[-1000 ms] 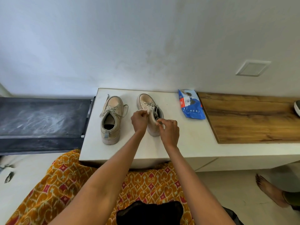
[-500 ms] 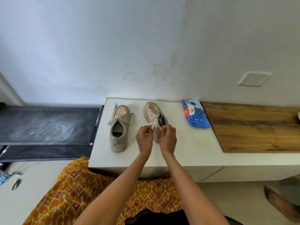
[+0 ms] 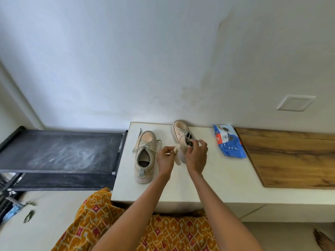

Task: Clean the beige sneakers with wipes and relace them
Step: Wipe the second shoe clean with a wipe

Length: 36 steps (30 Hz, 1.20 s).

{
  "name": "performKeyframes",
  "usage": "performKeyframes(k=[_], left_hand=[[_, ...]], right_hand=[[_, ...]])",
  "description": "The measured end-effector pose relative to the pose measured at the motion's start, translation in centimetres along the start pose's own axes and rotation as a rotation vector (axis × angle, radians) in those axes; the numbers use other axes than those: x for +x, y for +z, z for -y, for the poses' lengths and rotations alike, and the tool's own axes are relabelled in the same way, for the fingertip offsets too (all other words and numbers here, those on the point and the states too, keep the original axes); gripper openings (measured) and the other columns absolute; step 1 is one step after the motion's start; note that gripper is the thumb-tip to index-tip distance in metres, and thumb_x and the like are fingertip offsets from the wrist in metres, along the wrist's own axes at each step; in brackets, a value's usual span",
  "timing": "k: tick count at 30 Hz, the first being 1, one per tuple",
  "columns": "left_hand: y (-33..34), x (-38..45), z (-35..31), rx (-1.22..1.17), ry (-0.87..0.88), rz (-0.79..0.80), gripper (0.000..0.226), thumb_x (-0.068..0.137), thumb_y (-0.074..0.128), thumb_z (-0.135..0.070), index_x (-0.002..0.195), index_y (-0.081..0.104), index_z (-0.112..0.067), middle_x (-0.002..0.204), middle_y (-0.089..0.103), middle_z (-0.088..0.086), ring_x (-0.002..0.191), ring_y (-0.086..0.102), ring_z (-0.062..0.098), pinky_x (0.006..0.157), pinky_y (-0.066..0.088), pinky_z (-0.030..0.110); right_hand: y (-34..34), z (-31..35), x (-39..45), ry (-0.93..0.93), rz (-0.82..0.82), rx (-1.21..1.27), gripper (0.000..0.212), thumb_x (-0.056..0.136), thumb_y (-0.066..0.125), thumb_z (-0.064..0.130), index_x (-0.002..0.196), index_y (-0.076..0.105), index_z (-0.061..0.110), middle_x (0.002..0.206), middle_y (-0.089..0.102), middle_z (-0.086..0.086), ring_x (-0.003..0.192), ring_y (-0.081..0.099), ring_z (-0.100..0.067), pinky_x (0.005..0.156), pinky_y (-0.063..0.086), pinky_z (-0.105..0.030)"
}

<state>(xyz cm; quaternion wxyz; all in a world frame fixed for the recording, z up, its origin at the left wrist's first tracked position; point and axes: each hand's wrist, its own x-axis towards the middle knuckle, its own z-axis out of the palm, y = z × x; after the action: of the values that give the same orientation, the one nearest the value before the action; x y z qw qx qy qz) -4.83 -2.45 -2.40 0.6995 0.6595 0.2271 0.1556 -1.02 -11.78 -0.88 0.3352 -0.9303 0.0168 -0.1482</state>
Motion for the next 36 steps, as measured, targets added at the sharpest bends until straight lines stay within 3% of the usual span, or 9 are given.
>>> performKeyframes(k=[5,8,12,17,21,25,29,33,36], left_hand=[[-1.5,-1.2,0.0,-0.291,-0.236,0.128,0.011,0.092,0.054,-0.001,0.086,0.062,-0.004,0.08,0.068,0.016,0.07,0.069,0.02,0.064,0.057,0.03],[-3.0,-1.6,0.6,-0.35,-0.357,0.251,0.014,0.093,0.048,0.002,0.093,0.061,-0.001,0.08,0.068,0.015,0.068,0.069,0.022,0.068,0.058,0.033],[-3.9,-2.4,1.2,-0.082,-0.357,0.272,0.017,0.094,0.047,-0.001,0.103,0.061,-0.004,0.097,0.065,0.013,0.083,0.064,0.025,0.081,0.053,0.038],[-3.9,-3.3,0.9,0.024,-0.314,0.262,0.019,0.093,0.046,-0.002,0.104,0.061,-0.007,0.098,0.062,0.009,0.083,0.059,0.021,0.078,0.052,0.034],[-3.4,-3.6,0.8,0.085,-0.308,0.287,0.02,0.092,0.047,-0.006,0.107,0.06,-0.01,0.103,0.06,0.009,0.09,0.056,0.021,0.082,0.051,0.036],[-3.3,-3.3,0.3,0.172,-0.151,0.253,0.025,0.093,0.046,-0.01,0.114,0.06,-0.011,0.11,0.062,0.007,0.098,0.058,0.018,0.086,0.049,0.034],[-3.9,-2.0,-1.8,0.38,0.21,0.191,0.028,0.091,0.046,-0.001,0.11,0.064,-0.011,0.108,0.064,0.004,0.096,0.06,0.011,0.087,0.05,0.029],[-5.7,0.1,-3.7,0.585,0.481,0.016,0.037,0.084,0.044,0.008,0.11,0.065,-0.008,0.109,0.06,0.007,0.101,0.056,0.019,0.08,0.046,0.029],[-7.7,2.2,-3.9,0.583,0.361,-0.1,0.048,0.08,0.041,0.012,0.121,0.057,-0.008,0.123,0.055,0.009,0.115,0.049,0.023,0.086,0.039,0.025]], right_hand=[[0.3,0.5,-3.2,-0.241,0.309,0.298,0.032,0.093,0.054,0.013,0.124,0.059,0.018,0.123,0.057,0.002,0.103,0.057,-0.011,0.084,0.051,-0.024],[0.6,-0.7,-4.5,-0.174,0.343,0.292,0.027,0.093,0.058,0.021,0.119,0.063,0.015,0.108,0.068,-0.002,0.098,0.064,-0.016,0.079,0.052,-0.024],[-0.2,-2.8,-5.6,-0.135,0.245,0.09,0.024,0.091,0.061,0.019,0.114,0.062,0.013,0.103,0.07,-0.005,0.094,0.066,-0.021,0.075,0.051,-0.025],[-1.0,-4.9,-5.7,-0.156,0.369,-0.303,0.02,0.095,0.054,0.02,0.11,0.063,0.01,0.114,0.061,-0.008,0.105,0.055,-0.022,0.08,0.047,-0.029],[-1.3,-4.7,-5.3,-0.178,0.417,-0.329,0.026,0.098,0.048,0.021,0.114,0.066,0.014,0.125,0.054,-0.007,0.115,0.047,-0.024,0.088,0.043,-0.035],[-1.5,-3.3,-5.0,-0.131,0.285,-0.161,0.025,0.094,0.047,0.011,0.113,0.064,0.013,0.122,0.057,-0.007,0.114,0.049,-0.024,0.089,0.043,-0.034],[-0.4,-0.5,-4.7,-0.177,0.194,0.04,0.023,0.092,0.049,0.004,0.109,0.063,0.01,0.114,0.06,-0.007,0.106,0.055,-0.021,0.08,0.047,-0.028],[2.2,3.5,-4.3,-0.219,0.393,0.133,0.04,0.085,0.044,-0.006,0.12,0.056,0.01,0.119,0.056,-0.007,0.111,0.053,-0.021,0.088,0.046,-0.031],[4.2,6.0,-4.0,-0.143,0.644,0.151,0.049,0.084,0.046,0.013,0.133,0.047,0.016,0.131,0.05,-0.005,0.118,0.051,-0.024,0.097,0.044,-0.041]])
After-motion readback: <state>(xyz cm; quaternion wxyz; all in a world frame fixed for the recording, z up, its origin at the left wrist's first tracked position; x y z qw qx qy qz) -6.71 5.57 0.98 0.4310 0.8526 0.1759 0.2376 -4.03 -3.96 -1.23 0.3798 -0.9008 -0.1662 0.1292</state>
